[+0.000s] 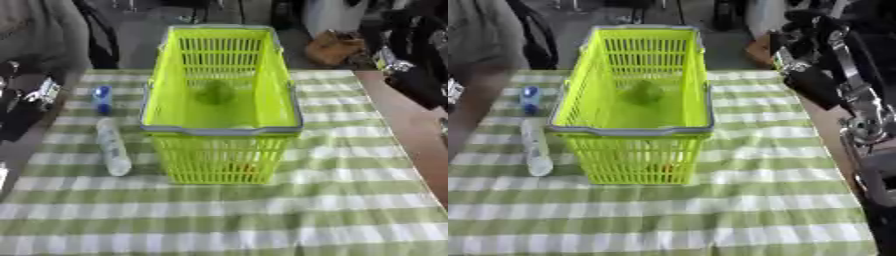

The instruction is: Pick up objects on the table and place them in the box.

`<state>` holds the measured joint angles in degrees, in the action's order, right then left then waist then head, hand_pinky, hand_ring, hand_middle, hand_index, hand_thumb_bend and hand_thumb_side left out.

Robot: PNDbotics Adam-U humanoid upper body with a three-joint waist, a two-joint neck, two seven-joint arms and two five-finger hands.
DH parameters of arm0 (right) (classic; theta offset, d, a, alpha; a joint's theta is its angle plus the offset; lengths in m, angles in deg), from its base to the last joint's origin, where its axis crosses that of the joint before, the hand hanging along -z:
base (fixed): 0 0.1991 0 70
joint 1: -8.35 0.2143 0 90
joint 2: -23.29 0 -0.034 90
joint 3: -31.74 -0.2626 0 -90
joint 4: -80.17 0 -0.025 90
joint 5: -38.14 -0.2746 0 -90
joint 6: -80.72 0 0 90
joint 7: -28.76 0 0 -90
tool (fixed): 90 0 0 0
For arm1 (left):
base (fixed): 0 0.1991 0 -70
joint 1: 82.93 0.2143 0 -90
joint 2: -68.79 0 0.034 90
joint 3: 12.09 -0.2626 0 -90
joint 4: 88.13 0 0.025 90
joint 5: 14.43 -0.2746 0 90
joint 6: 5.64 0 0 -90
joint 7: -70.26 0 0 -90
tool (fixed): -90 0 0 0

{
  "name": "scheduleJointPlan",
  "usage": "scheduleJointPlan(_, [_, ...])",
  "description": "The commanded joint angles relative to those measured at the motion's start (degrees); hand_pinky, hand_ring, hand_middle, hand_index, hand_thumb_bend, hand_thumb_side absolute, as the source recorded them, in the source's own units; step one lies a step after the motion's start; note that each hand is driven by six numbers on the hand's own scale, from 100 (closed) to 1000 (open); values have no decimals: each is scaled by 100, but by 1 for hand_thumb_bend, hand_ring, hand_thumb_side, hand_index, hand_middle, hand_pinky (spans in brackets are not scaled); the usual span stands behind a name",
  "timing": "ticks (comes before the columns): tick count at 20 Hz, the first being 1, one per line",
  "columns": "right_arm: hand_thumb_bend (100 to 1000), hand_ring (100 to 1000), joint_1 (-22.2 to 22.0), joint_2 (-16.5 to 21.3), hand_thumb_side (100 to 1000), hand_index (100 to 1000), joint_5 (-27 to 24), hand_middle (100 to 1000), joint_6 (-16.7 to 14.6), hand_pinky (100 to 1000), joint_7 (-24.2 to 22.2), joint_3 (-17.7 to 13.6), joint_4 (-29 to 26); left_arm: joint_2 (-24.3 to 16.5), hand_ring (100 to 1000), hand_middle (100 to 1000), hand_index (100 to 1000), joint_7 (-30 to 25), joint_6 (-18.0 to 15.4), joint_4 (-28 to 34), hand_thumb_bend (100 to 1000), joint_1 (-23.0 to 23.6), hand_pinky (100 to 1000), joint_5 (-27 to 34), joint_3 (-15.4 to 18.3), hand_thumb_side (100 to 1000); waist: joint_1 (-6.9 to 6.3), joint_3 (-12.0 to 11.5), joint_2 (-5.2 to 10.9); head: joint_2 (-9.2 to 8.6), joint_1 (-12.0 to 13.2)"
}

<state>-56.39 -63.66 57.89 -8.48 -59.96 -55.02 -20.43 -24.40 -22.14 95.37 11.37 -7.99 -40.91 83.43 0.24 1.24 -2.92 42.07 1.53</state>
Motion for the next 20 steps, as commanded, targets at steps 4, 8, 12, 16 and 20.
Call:
scheduleJointPlan(4, [297, 570, 102, 132, 603, 862, -10, 712, -9, 611, -16, -9, -81, -11, 851, 721, 885, -631, 566, -1004, 661, -464, 487, -1535, -199, 718, -10, 38, 77, -52, 30])
scheduleJointPlan(8, [298, 570, 91, 124, 602, 862, -17, 712, -10, 611, -29, 4, -73, 180, 831, 716, 878, -876, 772, -1868, 715, -726, 496, -2496, -270, 718, -5, 69, 85, -42, 31])
scheduleJointPlan(12, [298, 570, 85, 130, 602, 862, -24, 711, -9, 611, -31, 7, -70, 328, 825, 725, 879, -897, 837, -2454, 732, -886, 498, -3008, -239, 716, -3, 78, 89, -29, 35])
scheduleJointPlan(16, [298, 570, 88, 117, 603, 862, -30, 711, -15, 611, -40, 16, -72, 457, 820, 710, 875, -812, 859, -2921, 754, -982, 505, -3249, -274, 723, -1, 81, 93, -43, 35])
scheduleJointPlan(20, [299, 570, 87, 118, 603, 862, -33, 712, -16, 611, -48, 19, -70, 551, 817, 695, 872, -556, 868, -3112, 740, -1069, 493, -3230, -306, 728, 11, 80, 99, -46, 47])
